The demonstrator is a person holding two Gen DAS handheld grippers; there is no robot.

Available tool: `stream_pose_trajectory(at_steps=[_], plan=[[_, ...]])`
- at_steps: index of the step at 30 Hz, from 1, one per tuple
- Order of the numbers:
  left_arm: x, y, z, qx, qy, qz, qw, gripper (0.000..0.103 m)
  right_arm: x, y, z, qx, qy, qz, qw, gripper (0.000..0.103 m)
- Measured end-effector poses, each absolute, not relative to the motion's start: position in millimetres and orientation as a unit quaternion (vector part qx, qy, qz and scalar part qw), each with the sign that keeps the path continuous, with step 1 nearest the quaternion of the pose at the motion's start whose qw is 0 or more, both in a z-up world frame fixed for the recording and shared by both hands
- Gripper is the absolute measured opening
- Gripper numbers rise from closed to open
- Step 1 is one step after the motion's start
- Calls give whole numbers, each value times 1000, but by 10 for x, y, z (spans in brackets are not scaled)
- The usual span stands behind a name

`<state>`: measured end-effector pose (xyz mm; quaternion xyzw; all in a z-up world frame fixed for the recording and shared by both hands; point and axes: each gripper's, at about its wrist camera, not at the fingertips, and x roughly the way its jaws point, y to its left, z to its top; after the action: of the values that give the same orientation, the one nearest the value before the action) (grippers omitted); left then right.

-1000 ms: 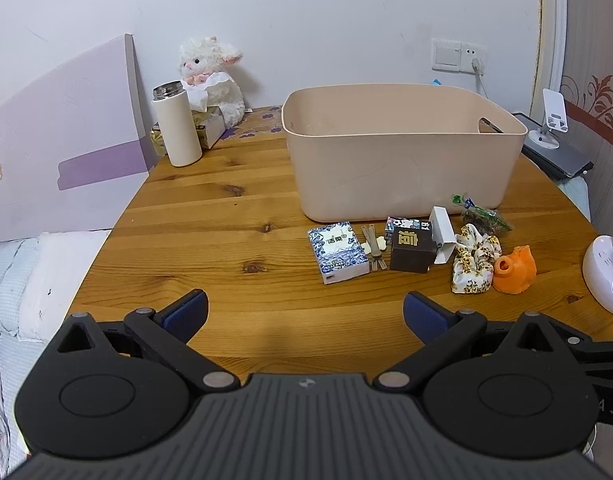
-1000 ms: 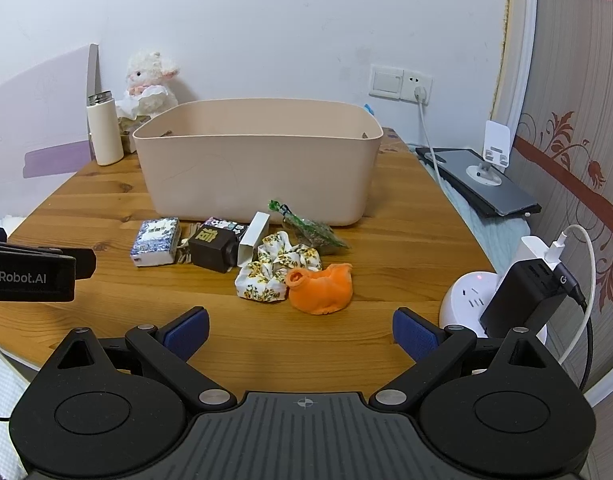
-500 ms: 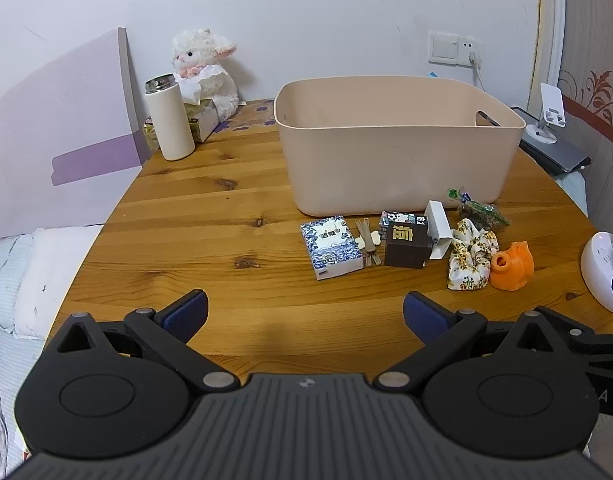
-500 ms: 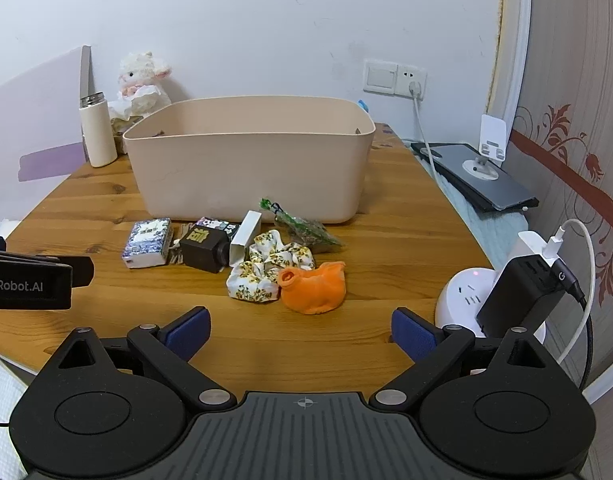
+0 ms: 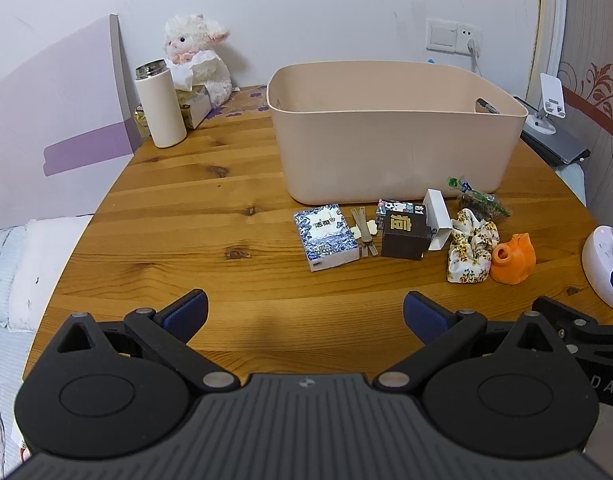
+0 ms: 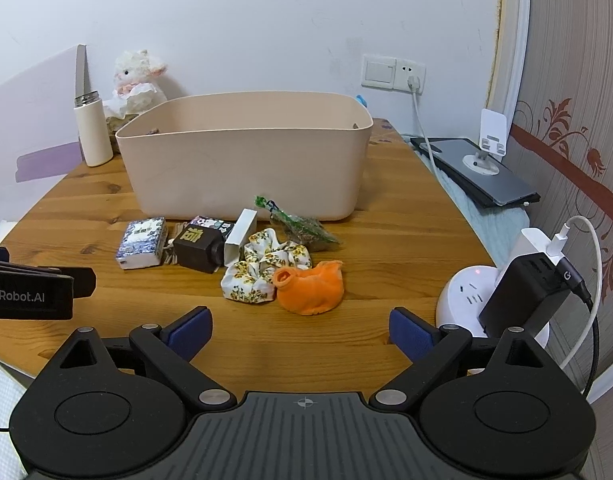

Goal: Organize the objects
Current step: 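Move both tools toward the cluster of items in front of the bin, then grasp the blue-and-white tissue pack with the left tool while the right tool grasps the orange cloth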

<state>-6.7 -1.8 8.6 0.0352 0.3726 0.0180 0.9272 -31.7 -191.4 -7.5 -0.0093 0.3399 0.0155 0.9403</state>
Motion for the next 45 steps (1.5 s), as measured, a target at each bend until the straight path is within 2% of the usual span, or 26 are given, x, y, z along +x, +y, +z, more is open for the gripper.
stream_pose_trajectory(at_steps=[25, 36, 39, 41, 42, 43, 44, 45], plan=[[527, 175, -309, -15, 432, -3, 902, 103, 127, -1938, -310, -11, 374, 16, 927, 88], [905, 156, -475, -27, 439, -14, 898, 103, 461, -1927, -515, -16, 401, 15, 916, 81], [992, 138, -516, -24, 436, -17, 899, 103, 529, -1936, -544, -17, 404, 15, 914, 78], [1055, 140, -535, -24, 434, -15, 900, 102, 565, -1936, -553, -22, 402, 15, 915, 71], [1083, 145, -546, -24, 434, -14, 901, 93, 580, -1939, -554, -24, 401, 15, 915, 70], [1113, 150, -559, -24, 436, -13, 899, 88, 591, -1942, -549, -24, 399, 17, 916, 65], [1136, 145, -567, -18, 435, -11, 900, 86, 600, -1944, -545, -24, 398, 19, 917, 56], [1155, 142, -569, -15, 435, -12, 900, 85, 607, -1946, -540, -23, 398, 20, 917, 52]])
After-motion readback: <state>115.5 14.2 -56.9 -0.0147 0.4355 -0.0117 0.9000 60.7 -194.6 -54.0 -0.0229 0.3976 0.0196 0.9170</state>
